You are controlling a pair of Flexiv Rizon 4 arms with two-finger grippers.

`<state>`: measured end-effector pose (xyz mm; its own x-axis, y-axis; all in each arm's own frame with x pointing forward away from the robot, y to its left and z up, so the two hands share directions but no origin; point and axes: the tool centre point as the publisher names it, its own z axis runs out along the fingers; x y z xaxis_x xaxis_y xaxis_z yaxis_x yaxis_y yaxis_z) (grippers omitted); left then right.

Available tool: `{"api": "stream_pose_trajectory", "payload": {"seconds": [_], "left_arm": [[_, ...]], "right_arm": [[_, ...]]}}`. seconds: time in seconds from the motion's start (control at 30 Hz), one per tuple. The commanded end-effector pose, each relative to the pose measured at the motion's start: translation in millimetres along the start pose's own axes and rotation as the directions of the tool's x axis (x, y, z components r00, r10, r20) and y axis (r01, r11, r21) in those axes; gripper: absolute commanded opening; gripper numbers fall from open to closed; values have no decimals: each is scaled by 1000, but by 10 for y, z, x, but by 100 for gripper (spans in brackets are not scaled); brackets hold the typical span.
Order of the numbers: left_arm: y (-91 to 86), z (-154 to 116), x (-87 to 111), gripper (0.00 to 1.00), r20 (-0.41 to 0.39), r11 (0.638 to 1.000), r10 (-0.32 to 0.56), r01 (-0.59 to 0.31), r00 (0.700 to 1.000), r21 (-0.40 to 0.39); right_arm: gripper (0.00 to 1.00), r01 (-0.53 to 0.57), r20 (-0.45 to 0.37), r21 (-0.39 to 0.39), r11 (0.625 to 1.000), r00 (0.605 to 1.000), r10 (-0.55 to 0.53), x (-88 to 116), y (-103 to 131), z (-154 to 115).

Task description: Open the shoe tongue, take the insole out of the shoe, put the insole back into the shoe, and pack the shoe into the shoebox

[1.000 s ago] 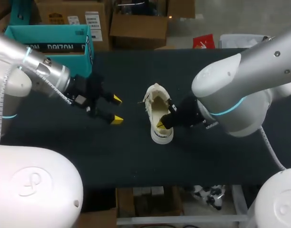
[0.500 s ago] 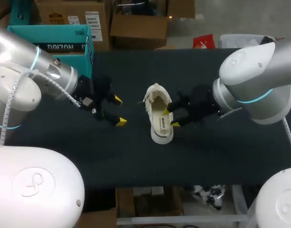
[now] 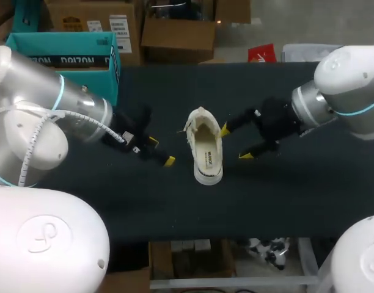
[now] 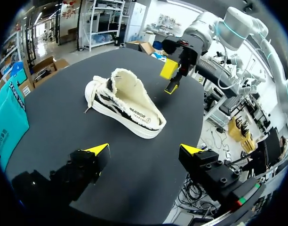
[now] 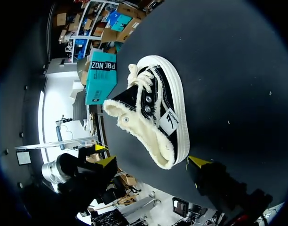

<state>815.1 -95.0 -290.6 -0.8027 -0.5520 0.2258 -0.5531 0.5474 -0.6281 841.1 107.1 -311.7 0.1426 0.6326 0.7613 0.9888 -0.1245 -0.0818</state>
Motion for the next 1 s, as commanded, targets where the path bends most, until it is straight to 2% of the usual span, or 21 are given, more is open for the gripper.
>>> {"api": "stream_pose_trajectory", "payload": {"seconds": [0.03,0.37,0.43,0.47,0.57,0.7,0.87,0.93,1.0], "left_arm": [[-89,91,-39,100,143,993,-105,112,984,-40],[-89,91,-39,100,143,993,-105,112,984,-40],[-139,189,-24,100,171,983,-170,180,971,-43],[-162,234,-17,100,185,975,-205,218,961,-52],[-171,369,71,100,224,954,-274,295,935,-63],[-201,486,77,100,270,917,-370,397,889,-51],[-209,593,57,100,298,873,-454,487,840,-42],[-225,641,34,100,318,859,-475,512,820,-36],[-234,680,29,100,334,846,-495,533,802,-25]], "right_arm": [[100,86,19,273,958,995,-95,10,85,-357],[100,86,19,273,958,995,-95,10,85,-357],[100,86,19,273,958,995,-95,10,85,-357],[100,138,14,277,951,989,-147,-16,85,-374],[100,186,73,247,951,975,-209,-61,28,-462],[100,244,127,211,947,953,-274,-127,-47,-565],[100,335,209,219,917,901,-379,-193,-93,-677],[100,379,244,256,889,865,-439,-223,-97,-714],[100,437,270,349,829,800,-536,-279,-78,-755]]}}
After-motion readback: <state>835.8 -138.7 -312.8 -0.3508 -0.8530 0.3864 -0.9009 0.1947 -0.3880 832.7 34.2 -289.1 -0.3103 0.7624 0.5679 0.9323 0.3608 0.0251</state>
